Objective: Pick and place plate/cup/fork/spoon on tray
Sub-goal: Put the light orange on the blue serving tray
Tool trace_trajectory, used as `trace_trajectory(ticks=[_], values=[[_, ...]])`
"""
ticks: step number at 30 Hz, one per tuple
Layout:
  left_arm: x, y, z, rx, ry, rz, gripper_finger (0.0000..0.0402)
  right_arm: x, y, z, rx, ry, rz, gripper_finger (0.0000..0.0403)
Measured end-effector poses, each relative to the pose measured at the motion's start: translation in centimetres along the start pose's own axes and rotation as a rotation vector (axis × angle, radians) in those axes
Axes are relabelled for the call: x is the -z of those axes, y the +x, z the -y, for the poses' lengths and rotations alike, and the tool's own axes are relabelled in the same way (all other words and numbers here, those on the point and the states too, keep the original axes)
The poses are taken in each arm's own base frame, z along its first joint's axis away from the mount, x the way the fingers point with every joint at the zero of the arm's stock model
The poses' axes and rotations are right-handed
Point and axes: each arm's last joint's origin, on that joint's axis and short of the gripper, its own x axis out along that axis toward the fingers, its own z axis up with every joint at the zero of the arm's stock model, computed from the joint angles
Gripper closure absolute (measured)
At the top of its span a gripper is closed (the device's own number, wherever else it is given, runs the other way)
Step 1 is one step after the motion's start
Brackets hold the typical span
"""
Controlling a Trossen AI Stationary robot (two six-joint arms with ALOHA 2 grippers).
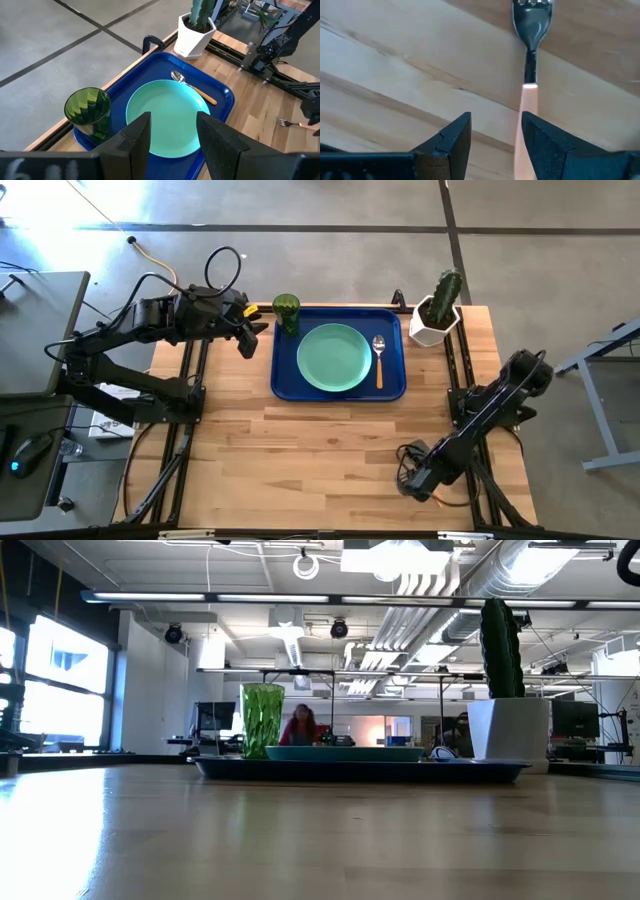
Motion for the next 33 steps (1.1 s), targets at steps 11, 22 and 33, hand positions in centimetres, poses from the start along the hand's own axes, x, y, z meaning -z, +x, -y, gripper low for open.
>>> trace_trajectory(ticks=[11,22,33], values=[[0.0,0.0,0.0,-0.001,0.0,0.0,0.0255,-0.1,0.1,0.2,0.152,-0.043,0.062,0.0238],[0.0,0.0,0.0,-0.002,0.001,0.001,0.0255,-0.7,1.8,1.2,0.124,-0.052,0.047,0.0238],[0.0,0.0,0.0,-0.003,0.002,0.001,0.0255,-0.9,2.5,1.6,0.103,-0.078,0.009,0.0303]])
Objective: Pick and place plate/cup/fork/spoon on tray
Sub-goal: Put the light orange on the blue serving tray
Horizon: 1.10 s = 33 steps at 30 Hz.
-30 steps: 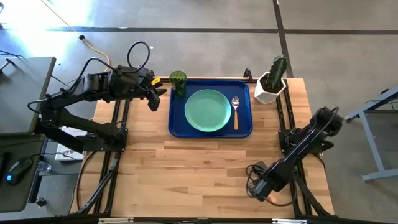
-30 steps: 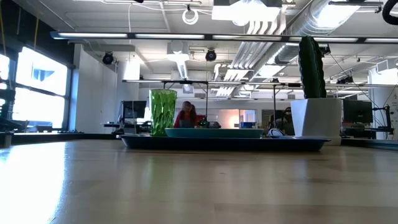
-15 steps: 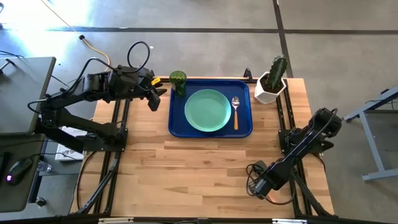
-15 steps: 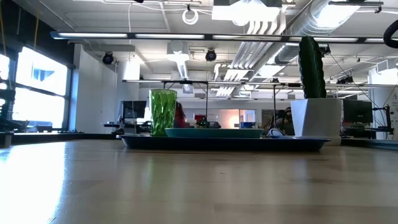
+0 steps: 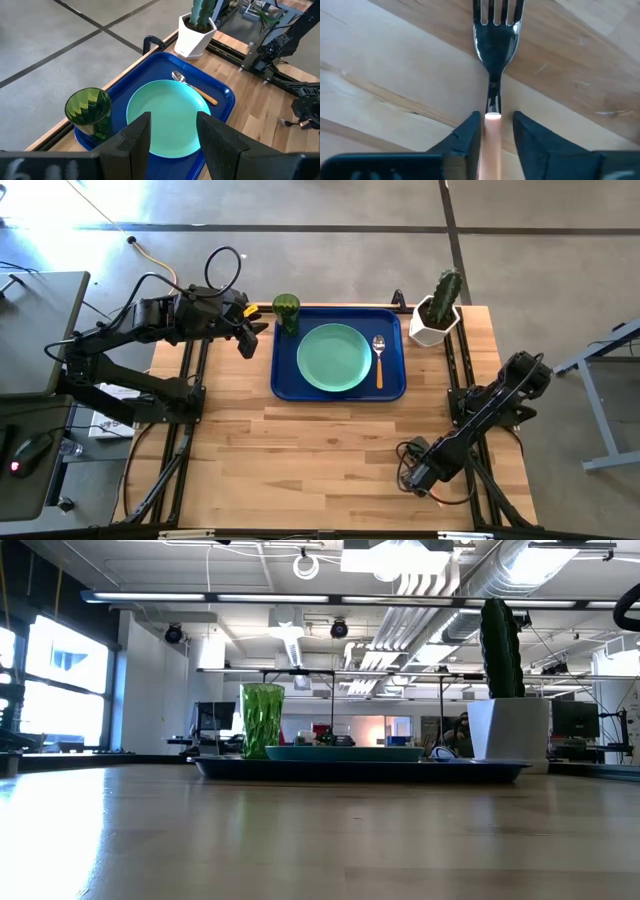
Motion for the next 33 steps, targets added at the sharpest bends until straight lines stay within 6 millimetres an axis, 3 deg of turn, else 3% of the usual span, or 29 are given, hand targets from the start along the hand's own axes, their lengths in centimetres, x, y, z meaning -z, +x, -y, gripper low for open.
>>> trace_trajectory(ticks=[9,33], values=[[0.0,0.0,0.0,0.0,0.0,0.0,0.0255,0.02,0.04,0.0,0.001,0.002,-0.006,0.0389],[0.0,0.0,0.0,0.0,-0.001,0.0,0.0255,0.23,-0.82,-0.91,-0.03,0.007,0.049,0.0388]])
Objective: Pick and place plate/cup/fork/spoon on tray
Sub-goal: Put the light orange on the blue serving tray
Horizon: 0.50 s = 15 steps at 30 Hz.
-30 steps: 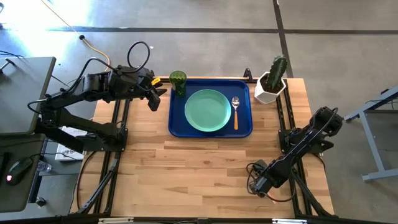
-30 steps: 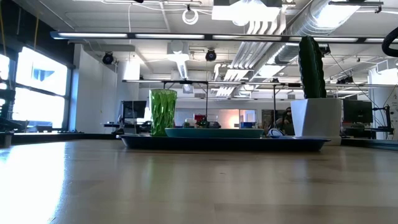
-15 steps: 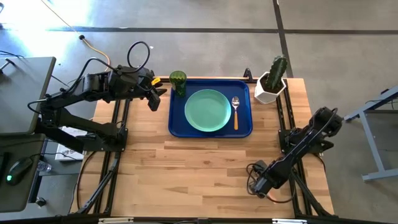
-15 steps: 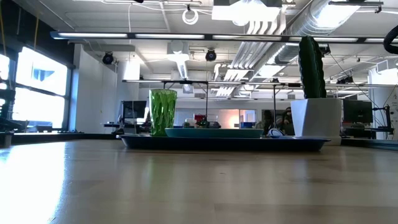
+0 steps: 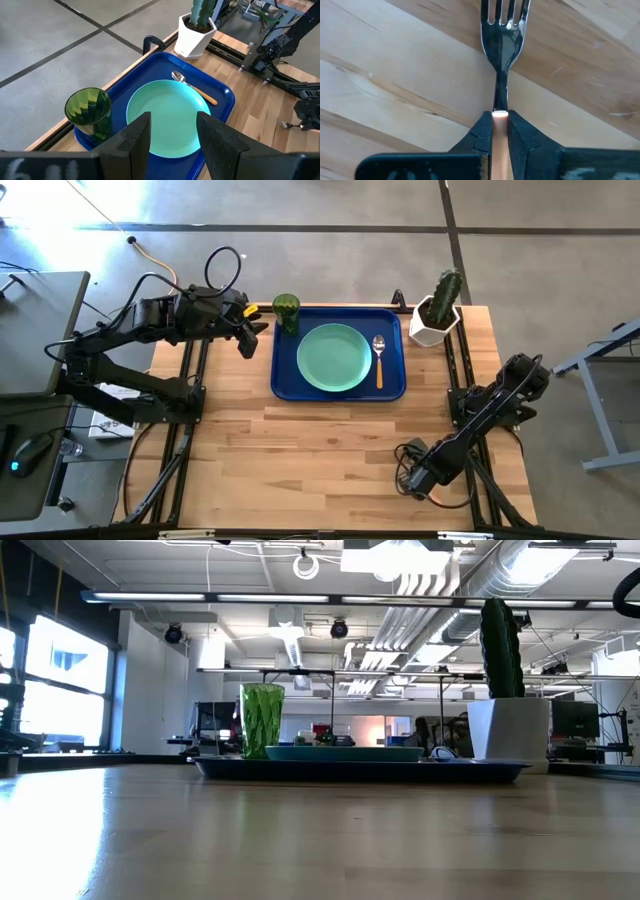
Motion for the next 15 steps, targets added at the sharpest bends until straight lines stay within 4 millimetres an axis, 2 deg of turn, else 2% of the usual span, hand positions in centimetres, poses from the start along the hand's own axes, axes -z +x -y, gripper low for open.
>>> trace_trajectory(ticks=[15], values=[[0.0,0.0,0.0,0.0,-0.001,0.0,0.0255,-0.04,-0.13,-0.53,-0.071,0.044,0.045,0.0388]])
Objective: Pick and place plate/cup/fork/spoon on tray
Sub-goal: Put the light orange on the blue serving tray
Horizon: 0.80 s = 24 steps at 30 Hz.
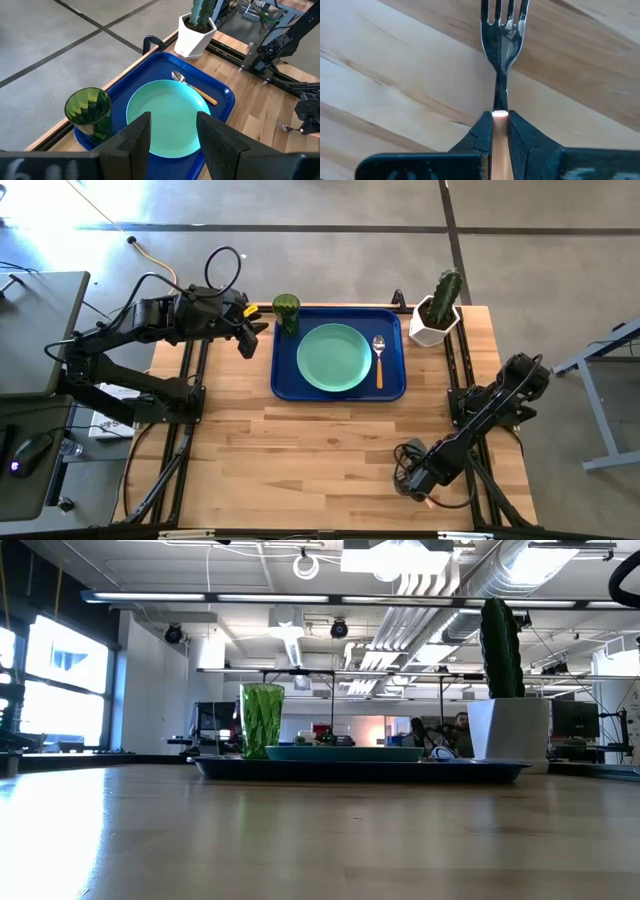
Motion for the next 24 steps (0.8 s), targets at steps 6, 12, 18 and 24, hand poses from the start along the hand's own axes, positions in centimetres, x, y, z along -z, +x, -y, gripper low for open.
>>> trace_trajectory(ticks=[6,12,18,24], values=[[0.0,0.0,0.0,0.0,0.0,0.0,0.0255,-0.3,0.0,-0.6,-0.048,0.022,0.001,0.0388],[0.0,0.0,0.0,-0.004,0.0,0.001,0.0254,-1.4,-0.2,-1.6,-0.129,0.059,0.025,0.0388],[0.0,0.0,-0.1,-0.02,0.0,0.007,0.0255,-2.9,-0.4,-2.7,-0.203,0.098,0.051,0.0388],[0.0,0.0,-0.1,-0.033,0.0,0.012,0.0255,-4.7,-0.6,-3.5,-0.261,0.155,0.098,0.0388]])
